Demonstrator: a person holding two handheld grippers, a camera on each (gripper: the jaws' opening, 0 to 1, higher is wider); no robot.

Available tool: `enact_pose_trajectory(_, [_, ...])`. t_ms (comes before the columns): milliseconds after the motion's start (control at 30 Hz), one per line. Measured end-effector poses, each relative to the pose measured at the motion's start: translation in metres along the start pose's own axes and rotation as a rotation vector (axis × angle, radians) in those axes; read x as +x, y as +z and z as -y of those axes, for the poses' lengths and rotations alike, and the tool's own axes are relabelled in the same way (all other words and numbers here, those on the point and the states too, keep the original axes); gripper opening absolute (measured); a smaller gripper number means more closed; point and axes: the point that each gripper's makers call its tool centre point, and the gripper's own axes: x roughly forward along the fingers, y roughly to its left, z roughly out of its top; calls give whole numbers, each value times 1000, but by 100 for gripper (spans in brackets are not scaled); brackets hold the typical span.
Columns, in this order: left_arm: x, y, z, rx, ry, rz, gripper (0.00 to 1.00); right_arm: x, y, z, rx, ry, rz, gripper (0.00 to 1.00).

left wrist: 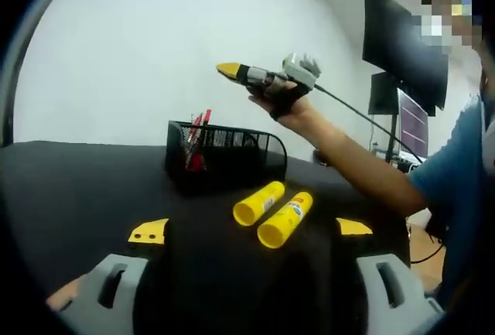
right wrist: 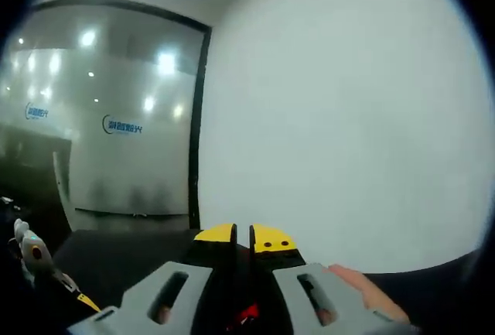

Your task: Pick up pens and glue sticks and place them into the holder.

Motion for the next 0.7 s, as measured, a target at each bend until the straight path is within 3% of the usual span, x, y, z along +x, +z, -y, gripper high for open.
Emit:
enact_pose_trajectory(100, [0,-2,1,3,2,-9,79,-5,10,-2,5,24,11,12])
enact_pose_trajectory(133, [0,-2,0,1,3,-10,78,-9,12,-9,-5,70,-1,16])
enact_pose_trajectory(200, [0,-3,0,0,6,-13,77,-14,15,-11,-28,90,-29,21])
enact_pose_trajectory(467, [0,-5,1,13,9,-28,74,-38,32,-10,-105,139,-58,26])
enact_pose_trajectory(700, [3,-11,10,53,-22,-68,74,-77,47,-32,-167,304,-57,29])
